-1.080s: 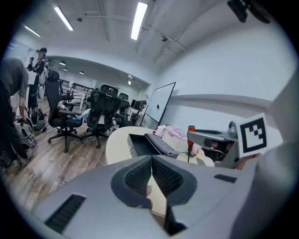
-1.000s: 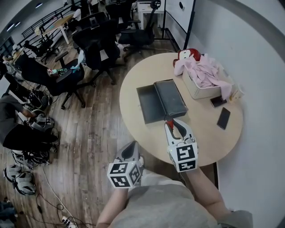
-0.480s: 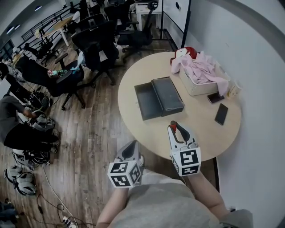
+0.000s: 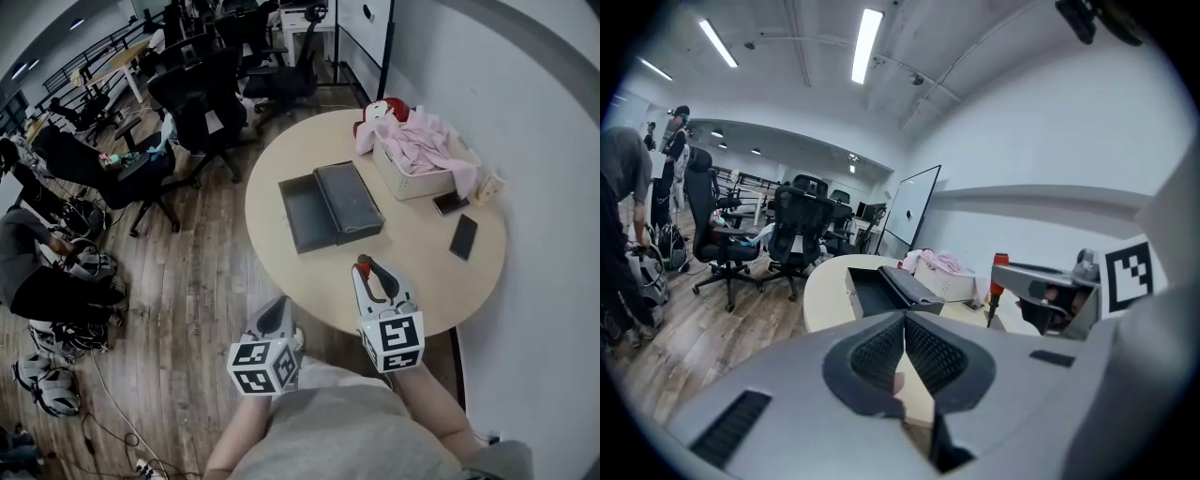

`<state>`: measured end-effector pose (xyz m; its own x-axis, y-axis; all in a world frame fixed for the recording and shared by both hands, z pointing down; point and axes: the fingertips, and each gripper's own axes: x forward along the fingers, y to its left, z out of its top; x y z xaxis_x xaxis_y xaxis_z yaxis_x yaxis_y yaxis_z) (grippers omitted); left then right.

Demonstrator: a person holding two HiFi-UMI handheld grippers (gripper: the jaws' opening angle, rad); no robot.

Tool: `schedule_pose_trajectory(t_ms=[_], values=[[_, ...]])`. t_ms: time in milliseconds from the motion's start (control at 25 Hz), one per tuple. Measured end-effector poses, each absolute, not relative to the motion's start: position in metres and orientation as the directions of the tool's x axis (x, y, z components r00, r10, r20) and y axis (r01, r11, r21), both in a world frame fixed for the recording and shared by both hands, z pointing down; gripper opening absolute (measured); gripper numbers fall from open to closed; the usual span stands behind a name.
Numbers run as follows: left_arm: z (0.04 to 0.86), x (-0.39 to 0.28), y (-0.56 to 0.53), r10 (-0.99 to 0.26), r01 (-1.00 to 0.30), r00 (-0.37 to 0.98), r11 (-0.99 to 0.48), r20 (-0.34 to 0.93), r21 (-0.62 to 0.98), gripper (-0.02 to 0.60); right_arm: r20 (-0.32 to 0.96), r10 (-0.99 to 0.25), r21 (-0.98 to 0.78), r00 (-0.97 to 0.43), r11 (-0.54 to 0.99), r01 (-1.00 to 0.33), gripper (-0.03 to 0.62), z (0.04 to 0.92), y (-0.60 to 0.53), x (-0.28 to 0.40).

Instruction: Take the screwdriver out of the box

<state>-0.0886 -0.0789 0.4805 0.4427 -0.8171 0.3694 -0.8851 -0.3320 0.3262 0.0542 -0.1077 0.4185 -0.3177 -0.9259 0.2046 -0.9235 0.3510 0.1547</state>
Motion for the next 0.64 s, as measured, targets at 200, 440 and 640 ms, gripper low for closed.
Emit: schedule_pose_trajectory(t_ms=[200, 440, 640], values=[[0.4799, -0.0864, -0.0772, -0.817, -0.884, 0.445, -0.335, 0.367, 0.326, 0.003, 0.199, -0.927, 0.149, -0.317, 0.349, -0.925, 0.081, 0.4173, -0.1053, 0.0559], [0.4817, -0.0855, -0.0787, -0.817, -0.885, 0.442, -0.332, 0.371, 0.326, 0.003, 0.195, -0.926, 0.144, -0.322, 0.352, -0.925, 0.081, 0.4162, -0.1074, 0.0558], [0.4835, -0.0840, -0.0801, -0.816, -0.885, 0.442, -0.330, 0.373, 0.327, 0.003, 0.185, -0.926, 0.144, -0.328, 0.355, -0.924, 0.081, 0.4137, -0.1086, 0.0547]])
